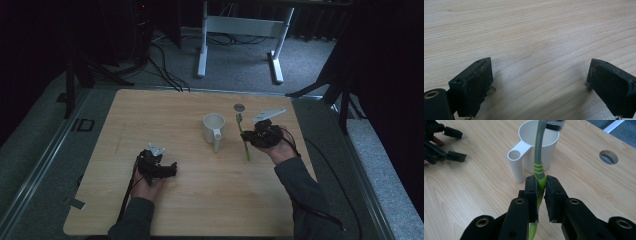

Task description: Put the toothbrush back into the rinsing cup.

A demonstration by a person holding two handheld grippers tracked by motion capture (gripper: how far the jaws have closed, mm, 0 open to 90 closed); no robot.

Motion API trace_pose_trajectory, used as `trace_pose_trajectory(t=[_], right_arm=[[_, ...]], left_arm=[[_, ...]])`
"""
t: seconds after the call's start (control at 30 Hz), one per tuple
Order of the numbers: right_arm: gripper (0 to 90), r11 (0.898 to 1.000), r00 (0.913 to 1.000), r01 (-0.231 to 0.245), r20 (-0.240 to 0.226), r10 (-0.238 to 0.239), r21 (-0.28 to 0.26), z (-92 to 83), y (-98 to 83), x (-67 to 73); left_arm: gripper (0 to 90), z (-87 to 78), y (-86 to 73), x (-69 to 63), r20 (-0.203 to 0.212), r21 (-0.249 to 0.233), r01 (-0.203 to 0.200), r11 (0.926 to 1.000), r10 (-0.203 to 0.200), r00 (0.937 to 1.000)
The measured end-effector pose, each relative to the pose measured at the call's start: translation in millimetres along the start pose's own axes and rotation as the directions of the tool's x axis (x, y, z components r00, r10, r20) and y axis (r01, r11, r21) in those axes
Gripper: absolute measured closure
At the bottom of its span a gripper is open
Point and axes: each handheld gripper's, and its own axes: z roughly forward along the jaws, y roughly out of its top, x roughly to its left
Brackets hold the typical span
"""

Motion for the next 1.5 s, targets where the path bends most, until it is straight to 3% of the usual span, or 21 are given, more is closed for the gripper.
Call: trace_pose_trajectory(t=[0.63, 0.9, 1.5], right_arm=[[80.5, 0.996, 0.9987, -0.051, 0.001, 0.051, -0.067, -6.2, 6.8, -4.4], [80.4, 0.991, 0.9965, -0.084, -0.007, 0.083, -0.108, -8.8, 9.9, -5.8], [80.5, 0.978, 0.9942, -0.105, 0.003, 0.108, -0.18, -11.3, 15.6, -4.1]], left_arm=[[7.0, 0.0, 0.0, 0.0, 0.0, 0.0, 0.0, 1.0, 0.0, 1.0], [7.0, 0.0, 0.0, 0.0, 0.0, 0.0, 0.0, 1.0, 0.0, 1.0], [7.0, 0.0, 0.0, 0.0, 0.0, 0.0, 0.0, 1.0, 0.0, 1.0]])
